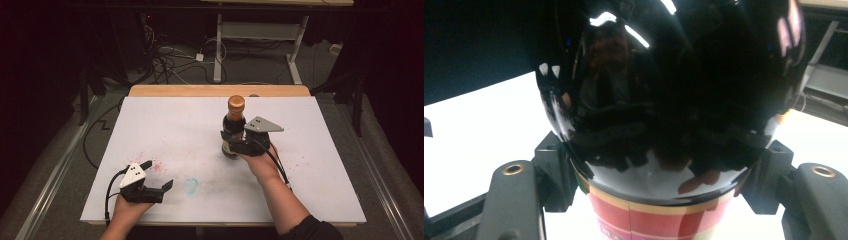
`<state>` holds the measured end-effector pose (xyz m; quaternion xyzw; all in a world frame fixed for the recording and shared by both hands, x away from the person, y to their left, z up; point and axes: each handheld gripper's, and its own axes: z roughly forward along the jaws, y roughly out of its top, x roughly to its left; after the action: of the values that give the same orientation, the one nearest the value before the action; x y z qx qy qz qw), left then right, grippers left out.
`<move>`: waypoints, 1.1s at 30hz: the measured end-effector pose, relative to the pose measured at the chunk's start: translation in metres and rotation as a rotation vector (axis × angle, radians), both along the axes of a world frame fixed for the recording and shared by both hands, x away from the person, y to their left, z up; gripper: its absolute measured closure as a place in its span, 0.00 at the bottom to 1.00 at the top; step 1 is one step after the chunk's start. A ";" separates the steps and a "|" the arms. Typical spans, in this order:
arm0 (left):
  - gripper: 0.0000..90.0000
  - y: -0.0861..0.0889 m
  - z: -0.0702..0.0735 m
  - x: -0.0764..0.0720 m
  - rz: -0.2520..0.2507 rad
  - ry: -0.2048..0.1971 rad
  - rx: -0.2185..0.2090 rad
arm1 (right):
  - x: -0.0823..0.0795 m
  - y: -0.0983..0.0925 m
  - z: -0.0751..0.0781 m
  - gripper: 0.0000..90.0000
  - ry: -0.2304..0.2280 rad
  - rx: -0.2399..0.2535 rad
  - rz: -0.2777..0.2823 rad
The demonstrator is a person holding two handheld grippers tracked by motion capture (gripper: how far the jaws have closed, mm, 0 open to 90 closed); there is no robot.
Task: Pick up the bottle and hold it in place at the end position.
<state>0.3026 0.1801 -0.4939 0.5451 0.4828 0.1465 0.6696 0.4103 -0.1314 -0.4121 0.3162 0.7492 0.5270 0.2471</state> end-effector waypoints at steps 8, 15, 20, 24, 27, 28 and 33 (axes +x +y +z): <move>0.00 0.001 0.000 -0.001 -0.003 -0.004 -0.003 | 0.018 0.016 -0.007 0.36 0.014 0.004 -0.005; 0.00 0.001 0.000 -0.001 -0.007 -0.007 0.002 | 0.025 0.027 -0.014 0.36 0.030 -0.004 0.008; 0.00 0.001 0.000 -0.001 -0.008 -0.006 0.001 | 0.027 0.029 -0.018 0.35 0.034 -0.004 0.010; 0.00 0.001 0.000 -0.001 -0.010 -0.005 0.005 | 0.027 0.028 -0.019 0.34 0.038 0.002 0.019; 0.00 0.001 0.000 -0.001 -0.010 -0.006 0.004 | 0.028 0.027 -0.020 0.32 0.046 0.009 0.028; 0.00 0.001 0.000 -0.001 -0.010 -0.006 0.004 | 0.029 0.027 -0.020 0.29 0.054 0.005 0.031; 0.00 0.000 0.000 -0.001 -0.009 -0.009 0.006 | 0.022 0.016 -0.022 0.17 0.080 -0.009 0.020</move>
<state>0.3015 0.1805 -0.4942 0.5486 0.4771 0.1473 0.6707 0.4325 -0.1150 -0.4343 0.3285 0.7638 0.5130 0.2133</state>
